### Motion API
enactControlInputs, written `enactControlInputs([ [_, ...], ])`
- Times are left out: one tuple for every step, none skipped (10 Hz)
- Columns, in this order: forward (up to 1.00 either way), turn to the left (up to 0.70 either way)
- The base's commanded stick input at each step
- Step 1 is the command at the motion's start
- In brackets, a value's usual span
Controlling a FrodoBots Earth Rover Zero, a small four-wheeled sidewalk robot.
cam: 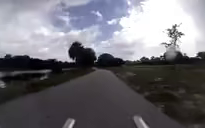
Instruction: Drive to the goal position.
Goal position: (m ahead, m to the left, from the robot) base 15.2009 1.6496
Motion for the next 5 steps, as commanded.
enactControlInputs([
  [0.85,0.0],
  [0.85,0.0],
  [0.85,0.0],
  [0.85,0.0],
  [0.85,0.0],
])
